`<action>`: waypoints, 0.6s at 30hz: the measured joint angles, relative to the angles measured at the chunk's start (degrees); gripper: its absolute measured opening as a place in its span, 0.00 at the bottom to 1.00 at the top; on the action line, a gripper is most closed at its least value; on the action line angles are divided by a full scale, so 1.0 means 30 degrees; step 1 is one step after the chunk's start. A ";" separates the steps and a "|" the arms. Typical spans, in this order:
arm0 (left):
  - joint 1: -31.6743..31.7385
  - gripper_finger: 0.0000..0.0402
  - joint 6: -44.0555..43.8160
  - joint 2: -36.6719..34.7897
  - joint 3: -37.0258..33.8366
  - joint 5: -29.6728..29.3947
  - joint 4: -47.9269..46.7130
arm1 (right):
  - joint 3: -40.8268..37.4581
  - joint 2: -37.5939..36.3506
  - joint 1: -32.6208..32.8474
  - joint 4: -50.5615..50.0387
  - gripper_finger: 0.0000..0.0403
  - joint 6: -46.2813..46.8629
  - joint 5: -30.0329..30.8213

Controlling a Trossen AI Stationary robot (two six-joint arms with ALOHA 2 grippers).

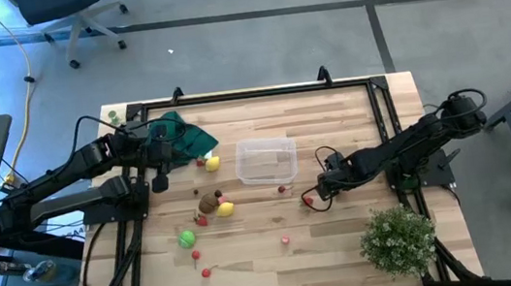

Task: Pick and placing Produce into tupperware
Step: Put the red strawberry into the transparent bin

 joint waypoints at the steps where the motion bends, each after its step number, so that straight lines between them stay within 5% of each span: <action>1: 0.0000 0.25 0.0000 -0.0003 0.0003 0.0000 0.0003 | 0.0000 0.0000 0.0000 0.0000 0.44 0.0000 0.0000; 11: 0.0000 0.25 0.0000 -0.0006 0.0001 0.0000 -0.0001 | 0.0616 -0.0771 0.0007 -0.0195 0.44 -0.0880 0.0013; 18: 0.0000 0.25 0.0007 0.0000 0.0000 -0.0004 0.0003 | 0.2976 -0.3012 0.0007 -0.1210 0.44 -0.2727 0.1906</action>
